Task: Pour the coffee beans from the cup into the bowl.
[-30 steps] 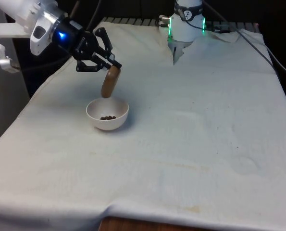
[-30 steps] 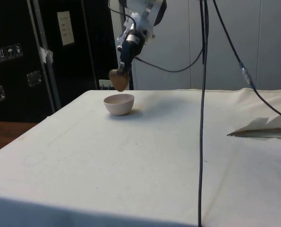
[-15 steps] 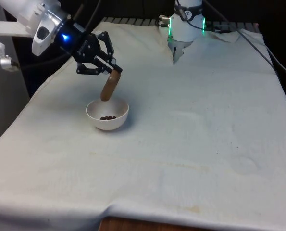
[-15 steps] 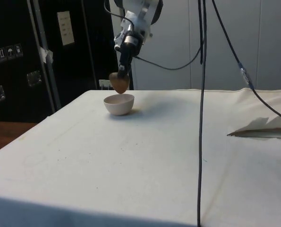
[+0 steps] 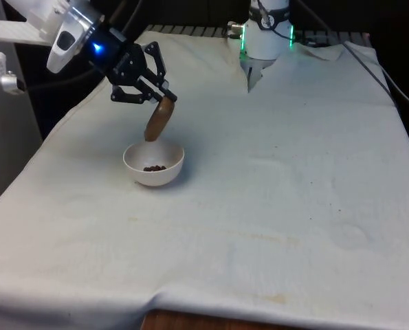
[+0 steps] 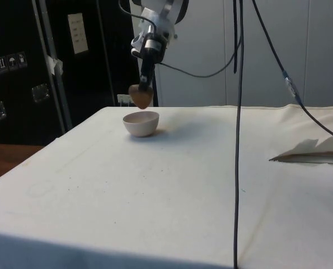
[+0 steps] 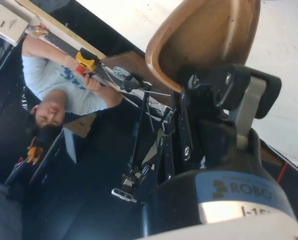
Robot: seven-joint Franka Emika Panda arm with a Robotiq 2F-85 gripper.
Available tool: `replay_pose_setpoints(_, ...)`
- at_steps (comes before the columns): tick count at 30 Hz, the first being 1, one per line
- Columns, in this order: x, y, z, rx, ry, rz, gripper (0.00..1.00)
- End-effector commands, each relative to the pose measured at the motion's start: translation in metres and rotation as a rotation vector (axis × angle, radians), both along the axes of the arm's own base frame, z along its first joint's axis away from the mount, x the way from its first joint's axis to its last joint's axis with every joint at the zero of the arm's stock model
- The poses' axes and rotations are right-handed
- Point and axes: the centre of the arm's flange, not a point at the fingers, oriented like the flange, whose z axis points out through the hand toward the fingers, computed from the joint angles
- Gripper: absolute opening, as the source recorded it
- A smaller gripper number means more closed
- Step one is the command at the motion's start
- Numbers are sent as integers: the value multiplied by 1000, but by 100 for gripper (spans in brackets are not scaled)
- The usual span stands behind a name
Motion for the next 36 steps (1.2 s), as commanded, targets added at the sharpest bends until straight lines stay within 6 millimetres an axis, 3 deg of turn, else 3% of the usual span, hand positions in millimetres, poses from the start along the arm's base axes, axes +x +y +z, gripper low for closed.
replay_pose_setpoints(1,1,1,4,-27,-2,0,2)
replay_pose_setpoints(36,-6,3,31,-134,-37,89,2)
